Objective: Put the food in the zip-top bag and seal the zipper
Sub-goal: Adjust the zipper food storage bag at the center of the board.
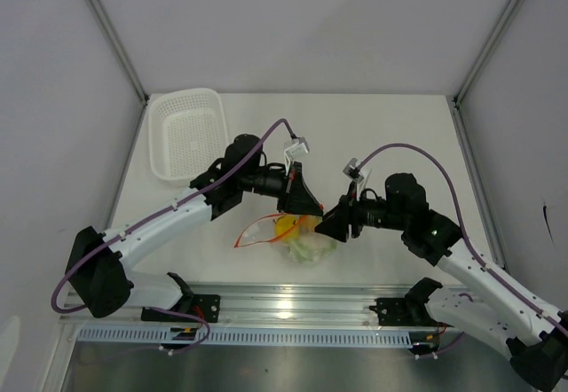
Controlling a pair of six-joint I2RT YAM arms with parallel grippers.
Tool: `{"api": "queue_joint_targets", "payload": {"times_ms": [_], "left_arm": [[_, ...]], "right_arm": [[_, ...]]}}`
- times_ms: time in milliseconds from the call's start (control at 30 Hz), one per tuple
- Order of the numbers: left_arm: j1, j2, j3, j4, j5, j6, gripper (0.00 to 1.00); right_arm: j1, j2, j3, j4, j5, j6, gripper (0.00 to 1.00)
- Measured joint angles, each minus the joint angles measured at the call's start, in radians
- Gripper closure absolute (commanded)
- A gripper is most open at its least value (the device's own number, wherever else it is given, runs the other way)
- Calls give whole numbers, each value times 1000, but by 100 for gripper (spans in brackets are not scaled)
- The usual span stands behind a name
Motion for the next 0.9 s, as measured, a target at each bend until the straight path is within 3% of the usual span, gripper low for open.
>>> {"api": "queue_joint_targets", "payload": {"times_ms": [133, 233, 433, 700, 900], "left_arm": [[2, 0, 0, 3, 4, -2, 100], [3, 0, 0, 3, 4, -1, 99], [7, 0, 0, 2, 21, -1, 99], [8, 0, 0, 3, 45, -1, 99], [8, 0, 0, 6, 67, -2, 99]], "right_arm": [[0, 4, 2, -7, 17, -13, 47], [-5, -5, 15, -41, 53, -26, 53], [-17, -15, 47, -106, 109, -50, 33], [-19, 17, 47, -85, 86, -69, 29], [-16, 60, 47, -28, 33, -84, 33]]}}
